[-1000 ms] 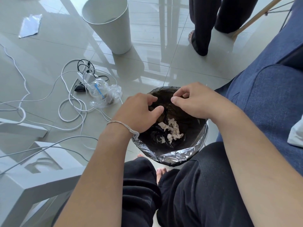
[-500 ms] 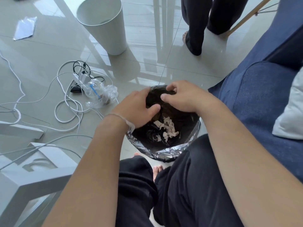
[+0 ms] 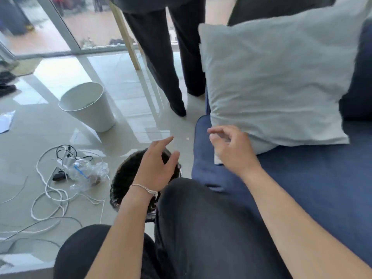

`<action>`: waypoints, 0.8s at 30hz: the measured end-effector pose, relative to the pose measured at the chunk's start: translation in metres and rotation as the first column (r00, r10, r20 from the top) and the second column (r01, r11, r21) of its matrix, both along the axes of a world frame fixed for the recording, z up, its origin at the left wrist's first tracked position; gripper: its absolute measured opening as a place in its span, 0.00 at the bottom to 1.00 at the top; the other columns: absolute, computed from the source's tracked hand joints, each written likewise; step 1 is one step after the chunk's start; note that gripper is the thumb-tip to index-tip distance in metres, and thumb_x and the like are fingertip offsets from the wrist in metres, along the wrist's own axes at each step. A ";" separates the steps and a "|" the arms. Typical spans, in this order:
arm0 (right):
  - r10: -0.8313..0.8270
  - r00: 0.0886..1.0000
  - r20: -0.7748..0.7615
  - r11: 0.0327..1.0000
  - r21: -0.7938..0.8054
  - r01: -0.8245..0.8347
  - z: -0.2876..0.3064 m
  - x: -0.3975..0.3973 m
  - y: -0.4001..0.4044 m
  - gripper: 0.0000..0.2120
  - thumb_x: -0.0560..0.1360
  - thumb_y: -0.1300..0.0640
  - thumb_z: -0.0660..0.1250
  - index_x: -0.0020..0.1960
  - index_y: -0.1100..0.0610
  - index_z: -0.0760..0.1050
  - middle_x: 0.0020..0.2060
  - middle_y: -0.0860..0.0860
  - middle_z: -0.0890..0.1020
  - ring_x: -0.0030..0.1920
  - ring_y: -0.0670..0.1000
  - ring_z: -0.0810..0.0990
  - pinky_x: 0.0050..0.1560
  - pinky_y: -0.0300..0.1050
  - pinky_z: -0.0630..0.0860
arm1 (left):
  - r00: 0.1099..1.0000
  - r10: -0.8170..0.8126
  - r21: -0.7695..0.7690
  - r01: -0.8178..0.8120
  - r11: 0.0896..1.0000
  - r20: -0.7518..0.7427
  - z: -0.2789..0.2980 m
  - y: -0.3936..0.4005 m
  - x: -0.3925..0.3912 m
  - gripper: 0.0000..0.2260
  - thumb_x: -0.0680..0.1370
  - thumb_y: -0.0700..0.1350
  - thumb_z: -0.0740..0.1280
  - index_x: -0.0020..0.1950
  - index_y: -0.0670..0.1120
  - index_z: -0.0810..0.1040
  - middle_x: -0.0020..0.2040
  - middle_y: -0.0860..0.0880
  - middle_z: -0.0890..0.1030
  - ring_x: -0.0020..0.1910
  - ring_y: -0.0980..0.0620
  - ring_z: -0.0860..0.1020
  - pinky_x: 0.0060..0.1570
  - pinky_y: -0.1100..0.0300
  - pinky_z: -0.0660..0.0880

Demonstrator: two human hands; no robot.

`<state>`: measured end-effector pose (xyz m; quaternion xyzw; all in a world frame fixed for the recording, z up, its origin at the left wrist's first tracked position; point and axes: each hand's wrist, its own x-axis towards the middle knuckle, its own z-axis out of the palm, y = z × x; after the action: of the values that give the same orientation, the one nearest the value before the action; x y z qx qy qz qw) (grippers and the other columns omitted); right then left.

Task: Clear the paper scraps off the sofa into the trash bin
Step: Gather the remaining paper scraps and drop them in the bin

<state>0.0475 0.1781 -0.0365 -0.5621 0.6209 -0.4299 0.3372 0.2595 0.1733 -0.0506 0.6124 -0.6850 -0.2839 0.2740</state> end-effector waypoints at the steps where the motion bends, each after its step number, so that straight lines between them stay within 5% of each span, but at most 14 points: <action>1: -0.041 0.998 0.039 0.999 -0.021 0.042 0.004 -0.026 0.012 0.08 0.79 0.57 0.67 0.53 0.48 0.83 0.54 0.44 0.82 0.54 0.41 0.81 0.55 0.36 0.74 | 0.999 -0.018 -0.017 0.017 1.000 -0.043 0.004 0.004 -0.017 0.20 0.79 0.49 0.66 0.71 0.52 0.72 0.62 0.52 0.76 0.62 0.54 0.76 0.65 0.50 0.73; 5: -0.244 0.970 0.019 0.967 -0.076 0.245 0.002 -0.125 0.062 0.09 0.80 0.58 0.67 0.50 0.45 0.82 0.52 0.43 0.80 0.51 0.40 0.80 0.51 0.30 0.74 | 0.968 -0.098 -0.027 0.095 0.995 -0.232 0.014 0.021 -0.094 0.16 0.79 0.48 0.67 0.67 0.54 0.76 0.61 0.57 0.79 0.60 0.59 0.78 0.58 0.51 0.78; 8: -0.523 0.852 -0.006 0.849 -0.088 0.521 -0.020 -0.196 0.098 0.08 0.79 0.56 0.67 0.51 0.45 0.82 0.53 0.42 0.79 0.55 0.43 0.78 0.59 0.43 0.76 | 0.953 -0.164 -0.025 0.163 0.986 -0.253 0.010 0.031 -0.153 0.14 0.79 0.49 0.67 0.65 0.55 0.77 0.59 0.59 0.80 0.58 0.57 0.80 0.57 0.53 0.78; 10: -0.712 0.699 -0.064 0.702 -0.091 0.706 -0.037 -0.237 0.120 0.07 0.78 0.52 0.67 0.54 0.47 0.82 0.53 0.43 0.77 0.59 0.48 0.75 0.63 0.52 0.74 | 0.967 -0.172 -0.079 0.160 0.984 -0.187 0.005 0.035 -0.187 0.14 0.78 0.52 0.67 0.63 0.53 0.79 0.57 0.61 0.79 0.59 0.55 0.78 0.61 0.52 0.76; 13: -0.906 0.390 -0.162 0.412 -0.132 0.902 -0.061 -0.282 0.154 0.14 0.75 0.46 0.65 0.55 0.49 0.83 0.53 0.49 0.76 0.58 0.57 0.73 0.64 0.56 0.70 | 0.999 0.009 -0.148 -0.016 0.989 -0.053 -0.001 0.042 -0.230 0.12 0.76 0.51 0.68 0.58 0.50 0.81 0.57 0.49 0.81 0.61 0.45 0.75 0.67 0.45 0.68; 16: -0.963 0.164 -0.211 0.188 -0.099 0.977 -0.082 -0.307 0.176 0.18 0.72 0.44 0.68 0.57 0.51 0.83 0.54 0.52 0.75 0.57 0.60 0.72 0.62 0.56 0.65 | 0.993 0.075 -0.221 -0.095 0.971 -0.096 -0.004 0.057 -0.271 0.12 0.75 0.48 0.68 0.56 0.45 0.82 0.55 0.41 0.79 0.61 0.42 0.72 0.67 0.48 0.66; 24: -0.974 0.048 -0.220 0.082 -0.145 0.986 -0.111 -0.332 0.135 0.17 0.71 0.45 0.75 0.56 0.51 0.84 0.54 0.54 0.73 0.52 0.55 0.75 0.60 0.55 0.68 | 0.909 -0.396 -0.156 0.375 0.914 -0.133 -0.022 0.067 -0.387 0.12 0.76 0.48 0.70 0.60 0.50 0.79 0.60 0.51 0.71 0.64 0.55 0.72 0.66 0.66 0.65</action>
<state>-0.2848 0.3133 -0.1473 -0.0351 0.8839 -0.4517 -0.1158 -0.1277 0.2403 -0.0727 0.4211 -0.7846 -0.3372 0.3055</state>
